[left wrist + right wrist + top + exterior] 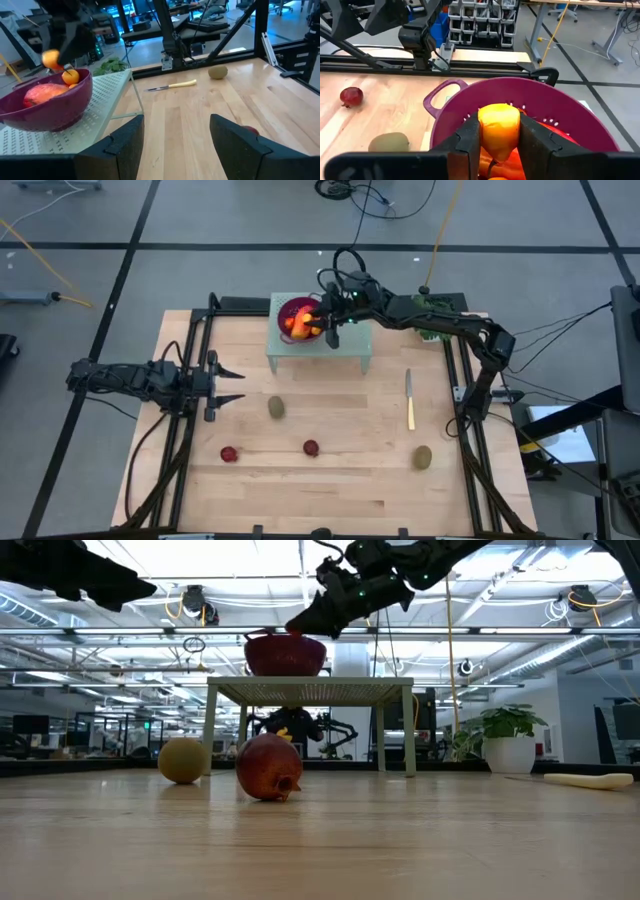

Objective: Pick & Place Fruit
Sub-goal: Put the pear into the violet strainer bowl on the shelf

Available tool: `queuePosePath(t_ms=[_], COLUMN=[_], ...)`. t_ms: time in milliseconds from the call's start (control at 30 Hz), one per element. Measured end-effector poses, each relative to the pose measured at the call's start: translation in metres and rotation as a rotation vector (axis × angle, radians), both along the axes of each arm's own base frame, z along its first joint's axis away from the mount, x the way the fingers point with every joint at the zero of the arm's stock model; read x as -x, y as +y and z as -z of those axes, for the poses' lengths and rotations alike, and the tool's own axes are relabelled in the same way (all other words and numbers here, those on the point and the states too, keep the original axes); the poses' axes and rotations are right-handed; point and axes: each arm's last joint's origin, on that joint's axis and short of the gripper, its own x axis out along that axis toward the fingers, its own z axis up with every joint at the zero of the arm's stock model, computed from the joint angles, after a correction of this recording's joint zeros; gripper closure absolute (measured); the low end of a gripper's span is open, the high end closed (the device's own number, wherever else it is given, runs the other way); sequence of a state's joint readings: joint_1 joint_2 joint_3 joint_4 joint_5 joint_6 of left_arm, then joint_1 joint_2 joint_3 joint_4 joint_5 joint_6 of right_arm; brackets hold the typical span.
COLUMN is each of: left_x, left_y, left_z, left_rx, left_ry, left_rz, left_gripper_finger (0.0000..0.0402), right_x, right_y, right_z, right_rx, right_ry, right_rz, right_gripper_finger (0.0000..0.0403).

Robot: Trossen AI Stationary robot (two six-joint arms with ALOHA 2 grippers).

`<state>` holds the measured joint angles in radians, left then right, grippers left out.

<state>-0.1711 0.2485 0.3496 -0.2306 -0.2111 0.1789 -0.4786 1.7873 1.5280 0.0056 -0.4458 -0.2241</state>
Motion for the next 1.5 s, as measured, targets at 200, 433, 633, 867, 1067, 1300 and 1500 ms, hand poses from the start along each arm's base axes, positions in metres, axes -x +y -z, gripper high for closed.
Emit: queuePosePath(t_ms=[200, 433, 633, 867, 1067, 1300, 1500], left_x=[0.0, 0.0, 0.0, 0.0, 0.0, 0.0, 0.0], left_y=[0.0, 0.0, 0.0, 0.0, 0.0, 0.0, 0.0], left_z=[0.0001, 0.0002, 0.0004, 0.0004, 0.0004, 0.0004, 0.0004], left_rx=[0.0, -0.001, -0.001, -0.001, -0.001, -0.001, -0.001], left_ry=[0.001, 0.002, 0.004, 0.004, 0.004, 0.004, 0.004], left_rz=[0.0, 0.0, -0.001, -0.001, 0.0, 0.0, 0.0], left_gripper_finger=[0.0174, 0.0174, 0.0174, 0.0174, 0.0174, 0.0174, 0.0174], right_x=[0.001, 0.0012, 0.0015, 0.0022, 0.0023, 0.0023, 0.0023], right_y=[0.0005, 0.0006, 0.001, 0.0013, 0.0004, 0.0006, 0.0006], right_z=[0.0006, 0.0031, 0.0043, 0.0062, 0.0064, 0.0064, 0.0065], right_rx=[-0.006, -0.011, -0.017, -0.028, -0.017, -0.019, -0.019], right_ry=[0.012, 0.031, 0.043, 0.063, 0.069, 0.069, 0.069], right_rz=[-0.001, -0.002, -0.002, -0.002, 0.027, 0.024, 0.023], right_gripper_finger=[0.0309, 0.0302, 0.0277, 0.0272, 0.0271, 0.027, 0.027])
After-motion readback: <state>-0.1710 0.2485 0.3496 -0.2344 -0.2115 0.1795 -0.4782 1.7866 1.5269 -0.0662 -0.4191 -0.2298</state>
